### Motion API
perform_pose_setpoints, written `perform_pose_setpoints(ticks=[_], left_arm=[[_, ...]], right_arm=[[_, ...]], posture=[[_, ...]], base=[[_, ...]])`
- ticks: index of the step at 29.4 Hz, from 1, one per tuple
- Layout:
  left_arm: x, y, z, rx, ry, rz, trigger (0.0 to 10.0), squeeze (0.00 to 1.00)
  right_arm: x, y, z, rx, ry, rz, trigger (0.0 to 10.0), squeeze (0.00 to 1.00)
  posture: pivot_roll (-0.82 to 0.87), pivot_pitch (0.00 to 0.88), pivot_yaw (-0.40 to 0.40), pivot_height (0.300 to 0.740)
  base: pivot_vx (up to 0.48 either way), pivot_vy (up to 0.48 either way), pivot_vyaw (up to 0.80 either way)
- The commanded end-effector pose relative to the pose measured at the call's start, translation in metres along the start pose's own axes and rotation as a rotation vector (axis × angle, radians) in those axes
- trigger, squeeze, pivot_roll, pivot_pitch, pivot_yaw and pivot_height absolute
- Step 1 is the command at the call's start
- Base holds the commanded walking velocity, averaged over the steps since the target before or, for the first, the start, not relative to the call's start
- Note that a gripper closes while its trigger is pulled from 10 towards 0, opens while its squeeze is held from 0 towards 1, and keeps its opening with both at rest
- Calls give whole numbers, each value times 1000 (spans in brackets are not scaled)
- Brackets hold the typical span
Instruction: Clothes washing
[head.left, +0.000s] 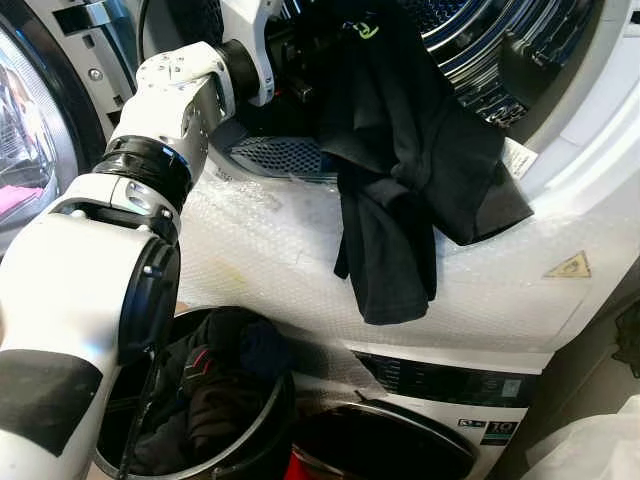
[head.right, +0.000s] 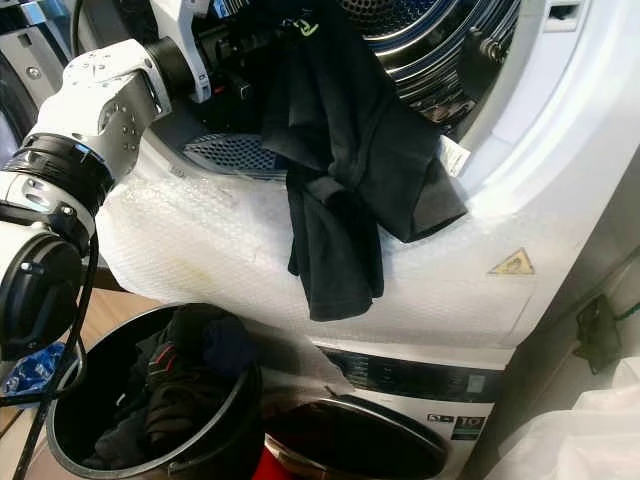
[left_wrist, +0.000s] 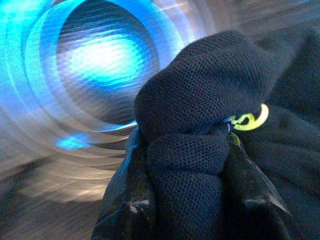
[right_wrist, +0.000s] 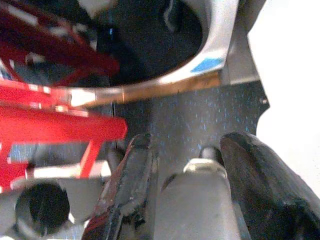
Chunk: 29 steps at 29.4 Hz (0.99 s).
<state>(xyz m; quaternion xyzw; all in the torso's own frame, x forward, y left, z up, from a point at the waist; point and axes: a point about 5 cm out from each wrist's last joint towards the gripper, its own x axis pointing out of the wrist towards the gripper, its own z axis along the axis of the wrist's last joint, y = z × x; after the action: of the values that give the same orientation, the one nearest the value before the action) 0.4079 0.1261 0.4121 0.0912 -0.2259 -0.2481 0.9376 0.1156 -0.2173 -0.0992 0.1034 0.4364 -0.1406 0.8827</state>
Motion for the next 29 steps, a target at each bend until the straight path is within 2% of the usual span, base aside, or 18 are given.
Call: perform_pose_setpoints(ticks=[1, 2, 3, 5, 7, 16, 17, 18, 20, 21, 23, 24, 25, 27, 29], left_arm=[[-9, 22, -4, 60, 58, 176, 5686, 0], [-9, 17, -13, 58, 97, 128, 10000, 0], [-9, 7, -27, 70, 153, 37, 10000, 0], [-9, -3, -37, 94, 194, -50, 10000, 0], [-9, -14, -47, 54, 200, -134, 10000, 0], [-9, -17, -49, 42, 198, -149, 10000, 0], [-4, -37, -48, -32, 160, -309, 10000, 0], [1, -51, -41, -74, 103, -401, 10000, 0], [8, -65, -30, -114, 25, -474, 10000, 0], [8, -65, -30, -114, 25, -474, 10000, 0], [14, -66, -15, -168, -50, -435, 10000, 0], [19, -66, 1, -238, -133, -400, 10000, 0], [19, -66, 1, -238, -133, -400, 10000, 0], [26, -69, 19, -358, -219, -351, 10000, 0], [27, -71, 18, -370, -218, -352, 10000, 0]], right_arm=[[-19, -14, -46, 58, 135, -65, 10000, 0], [-20, -15, -48, 61, 134, -69, 10000, 0], [-22, -16, -50, 64, 133, -73, 10000, 0], [-23, -18, -52, 71, 131, -81, 10000, 0], [-25, -22, -54, 76, 127, -95, 10000, 0], [-26, -23, -54, 76, 126, -98, 10000, 0], [-28, -33, -52, 68, 107, -125, 10000, 0], [-28, -38, -50, 62, 92, -137, 10000, 0], [-30, -45, -47, 57, 74, -149, 10000, 0], [-30, -45, -47, 57, 74, -149, 10000, 0], [-30, -46, -46, 58, 63, -152, 10000, 0], [-29, -47, -42, 54, 33, -146, 10000, 0], [-29, -47, -42, 54, 33, -146, 10000, 0], [-28, -48, -27, 38, -76, -133, 10000, 0], [-26, -47, -21, 34, -114, -120, 10000, 0]], posture=[[-126, 45, 197, 740], [-133, 43, 197, 740], [-152, 46, 195, 740], [-167, 47, 192, 740], [-181, 47, 185, 740], [-181, 47, 185, 740], [-193, 61, 153, 740], [-196, 61, 149, 740], [-200, 60, 145, 740], [-200, 60, 145, 740], [-202, 60, 143, 740], [-207, 58, 137, 740], [-207, 58, 137, 740], [-215, 45, 116, 740], [-222, 40, 113, 740]], base=[[0, 0, 0], [0, 0, 0], [0, 0, 0], [0, 0, 0], [0, 0, 0], [0, 0, 0], [0, 0, 0], [0, 0, 0], [0, 0, 0], [0, 0, 0], [0, 0, 0], [0, 0, 0], [0, 0, 0], [0, 0, 0], [0, 0, 0]])
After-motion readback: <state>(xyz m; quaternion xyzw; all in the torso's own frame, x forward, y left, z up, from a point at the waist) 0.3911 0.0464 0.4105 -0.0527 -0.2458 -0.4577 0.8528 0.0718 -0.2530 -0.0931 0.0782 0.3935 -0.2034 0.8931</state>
